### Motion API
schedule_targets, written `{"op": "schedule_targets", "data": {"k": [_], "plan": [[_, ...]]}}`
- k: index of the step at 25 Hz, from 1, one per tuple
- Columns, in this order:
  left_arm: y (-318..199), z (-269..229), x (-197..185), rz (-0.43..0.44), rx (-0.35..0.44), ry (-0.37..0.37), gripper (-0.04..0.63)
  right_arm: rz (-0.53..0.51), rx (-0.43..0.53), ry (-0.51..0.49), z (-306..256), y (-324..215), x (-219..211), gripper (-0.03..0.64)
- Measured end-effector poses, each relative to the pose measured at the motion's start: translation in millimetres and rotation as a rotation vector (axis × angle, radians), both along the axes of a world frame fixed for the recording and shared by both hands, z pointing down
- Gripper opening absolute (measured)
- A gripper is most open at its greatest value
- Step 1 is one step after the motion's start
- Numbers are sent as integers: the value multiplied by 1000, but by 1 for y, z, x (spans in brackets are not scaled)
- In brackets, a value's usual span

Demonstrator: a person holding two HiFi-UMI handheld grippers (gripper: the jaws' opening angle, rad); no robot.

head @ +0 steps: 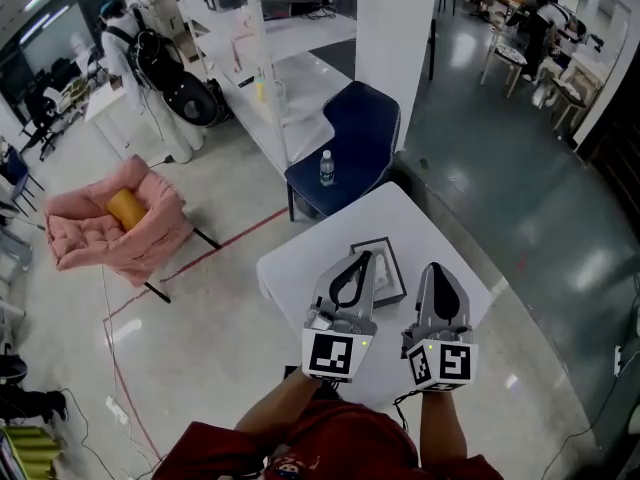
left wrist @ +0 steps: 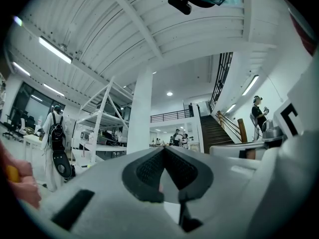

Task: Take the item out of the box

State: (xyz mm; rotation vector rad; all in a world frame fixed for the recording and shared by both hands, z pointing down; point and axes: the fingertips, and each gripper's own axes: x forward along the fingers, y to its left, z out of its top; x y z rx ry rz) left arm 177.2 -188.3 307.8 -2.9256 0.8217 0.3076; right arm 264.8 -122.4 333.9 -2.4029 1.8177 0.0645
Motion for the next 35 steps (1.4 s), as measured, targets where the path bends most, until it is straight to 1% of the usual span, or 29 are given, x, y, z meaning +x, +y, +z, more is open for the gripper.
{"op": "schedule_targets", "data": {"k": [6,10,14,18,21,25,28,30,33,35], "plan": [[-39,0,11,50,-36,23,3,26,-8,19,-7,-38,3,2],[-54,5,19,79,-39,8,3,52,-15,11,-5,-54,8,2],[-58,9,28,80,-36,-19,3,35,-30,11,-3,-63,15,2],[-55,17,43,44,-58,-18,3,-8,-47,6,5,-67,34,2],[-60,26,53,-3,-52,-26,3,-62,-67,13,15,-75,48,2],[-60,35,59,-69,-68,-22,3,-141,-104,13,29,-79,59,2],[-62,39,61,-100,-63,-20,3,-192,-136,31,42,-86,65,2],[-65,44,61,-115,-46,-44,3,-223,-155,44,52,-93,67,2],[-65,55,59,-134,-22,-118,3,-263,-188,53,66,-99,71,2],[-66,60,54,-152,-26,-127,3,-296,-212,73,75,-105,67,2]]}}
